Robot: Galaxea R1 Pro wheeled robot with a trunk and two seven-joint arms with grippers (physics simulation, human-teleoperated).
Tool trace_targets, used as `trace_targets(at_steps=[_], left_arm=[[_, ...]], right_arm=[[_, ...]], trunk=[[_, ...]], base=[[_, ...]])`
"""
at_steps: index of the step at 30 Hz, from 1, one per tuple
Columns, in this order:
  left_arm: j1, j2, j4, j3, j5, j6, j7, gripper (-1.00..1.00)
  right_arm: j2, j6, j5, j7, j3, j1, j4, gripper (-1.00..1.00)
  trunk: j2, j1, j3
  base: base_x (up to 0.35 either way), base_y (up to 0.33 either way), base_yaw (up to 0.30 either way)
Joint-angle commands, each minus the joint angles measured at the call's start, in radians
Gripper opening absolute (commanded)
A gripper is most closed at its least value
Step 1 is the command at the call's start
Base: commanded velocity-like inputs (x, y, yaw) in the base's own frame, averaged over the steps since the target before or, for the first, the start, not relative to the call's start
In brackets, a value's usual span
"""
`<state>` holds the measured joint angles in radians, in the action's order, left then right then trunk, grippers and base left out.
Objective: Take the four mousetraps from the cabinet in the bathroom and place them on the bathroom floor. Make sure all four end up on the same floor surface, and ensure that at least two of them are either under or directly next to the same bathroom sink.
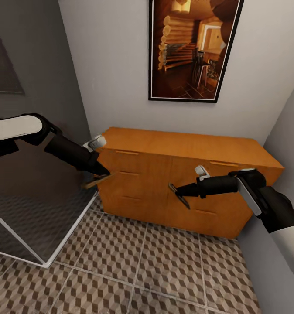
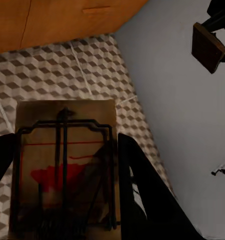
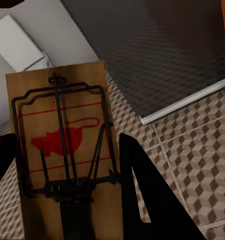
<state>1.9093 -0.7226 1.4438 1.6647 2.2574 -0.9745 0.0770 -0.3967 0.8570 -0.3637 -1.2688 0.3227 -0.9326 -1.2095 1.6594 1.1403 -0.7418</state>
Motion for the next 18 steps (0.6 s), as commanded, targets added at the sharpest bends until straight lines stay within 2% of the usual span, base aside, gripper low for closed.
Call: trace_targets(at_steps=[1, 4, 6, 7, 8, 11, 14, 15, 17, 18], left_arm=[[0.002, -0.001, 0.001, 0.020, 0.010, 0.001, 0.007, -1.00], [0.002, -0.001, 0.001, 0.081, 0.010, 0.006, 0.007, -1.00], [0.002, 0.006, 0.001, 0.150, 0.010, 0.014, 0.005, -1.00], [0.002, 0.009, 0.001, 0.169, 0.010, 0.017, 0.004, -1.00], [0.002, 0.016, 0.002, 0.208, 0.010, 0.030, 0.003, -1.00], [0.002, 0.034, 0.003, 0.310, 0.010, 0.101, 0.001, -1.00], [0.001, 0.044, 0.003, 0.378, 0.010, 0.168, 0.000, -1.00], [0.001, 0.045, 0.004, 0.388, 0.010, 0.174, 0.000, -1.00], [-0.005, 0.048, 0.009, 0.435, 0.010, 0.189, 0.000, -1.00], [-0.024, 0.051, 0.017, 0.478, 0.010, 0.209, 0.000, -1.00]], right_arm=[[-0.001, 0.003, -0.008, 0.010, 0.002, 0.003, 0.000, -1.00], [-0.001, -0.024, -0.010, 0.039, 0.004, 0.012, 0.000, -1.00], [-0.001, -0.033, -0.010, 0.051, 0.004, 0.026, 0.000, -1.00], [-0.001, -0.034, -0.010, 0.053, 0.004, 0.030, 0.000, -1.00], [-0.001, -0.037, -0.009, 0.055, 0.005, 0.040, 0.000, -1.00], [-0.001, -0.055, 0.001, 0.065, 0.009, 0.063, 0.000, -1.00], [-0.001, -0.081, 0.038, 0.082, 0.013, 0.085, 0.003, -1.00], [-0.001, -0.084, 0.046, 0.084, 0.013, 0.091, 0.003, -1.00], [-0.001, -0.097, 0.084, 0.089, 0.015, 0.119, 0.002, -1.00], [-0.001, -0.115, 0.120, 0.091, 0.015, 0.152, 0.001, -1.00]], trunk=[[0.001, 0.000, -0.001], [0.001, 0.000, -0.001], [0.001, 0.000, -0.001], [0.001, 0.000, -0.001], [0.001, 0.000, -0.001], [0.001, 0.000, -0.001], [0.001, 0.000, -0.001], [0.001, 0.000, -0.001], [0.001, 0.000, -0.001], [0.001, 0.000, -0.001]], base=[[-0.134, 0.194, 0.162], [-0.134, 0.150, 0.223], [-0.134, 0.123, 0.267], [-0.134, 0.117, 0.275], [-0.134, 0.112, 0.279], [-0.122, 0.080, 0.284], [-0.099, 0.023, 0.287], [-0.082, 0.011, 0.288], [-0.046, 0.006, 0.288], [-0.012, 0.001, 0.288]])
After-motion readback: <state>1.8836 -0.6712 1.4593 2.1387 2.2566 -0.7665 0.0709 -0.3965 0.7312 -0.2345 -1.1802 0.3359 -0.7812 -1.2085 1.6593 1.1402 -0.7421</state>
